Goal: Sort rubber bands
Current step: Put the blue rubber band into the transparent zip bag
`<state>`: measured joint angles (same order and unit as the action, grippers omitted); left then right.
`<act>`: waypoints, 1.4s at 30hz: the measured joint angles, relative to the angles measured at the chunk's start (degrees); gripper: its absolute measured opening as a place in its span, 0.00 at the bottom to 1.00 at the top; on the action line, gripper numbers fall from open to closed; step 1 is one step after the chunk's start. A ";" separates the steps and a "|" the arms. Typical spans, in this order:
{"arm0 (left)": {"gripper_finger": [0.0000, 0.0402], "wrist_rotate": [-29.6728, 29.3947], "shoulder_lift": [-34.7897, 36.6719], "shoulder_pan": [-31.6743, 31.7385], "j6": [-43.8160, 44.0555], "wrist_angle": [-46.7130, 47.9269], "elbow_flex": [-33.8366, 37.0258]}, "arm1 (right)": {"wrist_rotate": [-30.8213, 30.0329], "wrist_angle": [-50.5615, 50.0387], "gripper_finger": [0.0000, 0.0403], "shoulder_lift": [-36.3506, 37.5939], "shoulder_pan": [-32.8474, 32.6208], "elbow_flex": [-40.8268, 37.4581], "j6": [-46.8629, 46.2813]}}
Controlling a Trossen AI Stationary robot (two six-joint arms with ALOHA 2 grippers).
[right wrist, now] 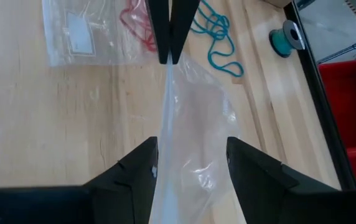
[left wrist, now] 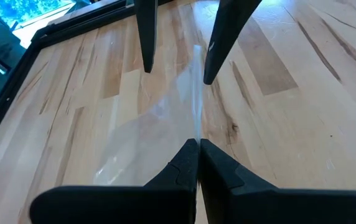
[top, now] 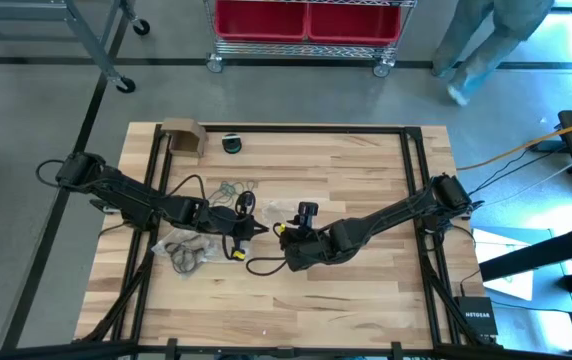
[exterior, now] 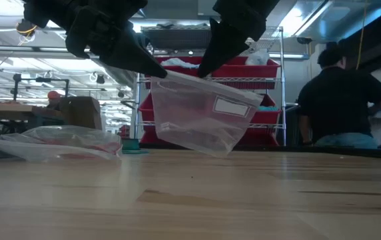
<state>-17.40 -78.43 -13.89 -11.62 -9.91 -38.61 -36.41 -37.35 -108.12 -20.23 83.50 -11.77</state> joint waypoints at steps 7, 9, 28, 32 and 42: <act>0.00 -0.01 0.00 0.00 0.00 0.02 0.00 | -0.09 -0.57 0.45 -0.02 0.01 0.00 -0.02; 0.00 -0.01 0.00 0.00 0.00 0.02 0.00 | -0.34 -0.62 0.45 -0.02 0.02 0.00 0.00; 0.00 0.03 0.00 0.00 -0.14 0.00 0.00 | -5.79 0.79 0.45 -0.52 1.66 -1.88 8.12; 0.00 0.03 0.00 0.00 -0.15 -0.02 0.00 | -7.58 2.00 0.45 -0.52 2.01 -1.88 13.63; 0.00 0.04 0.00 0.00 -0.12 -0.19 0.00 | -0.02 3.89 0.45 -1.57 5.07 -1.92 20.28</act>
<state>-17.36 -78.43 -13.89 -11.74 -10.10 -38.61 -36.42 -33.46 -109.69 -15.16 81.58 8.51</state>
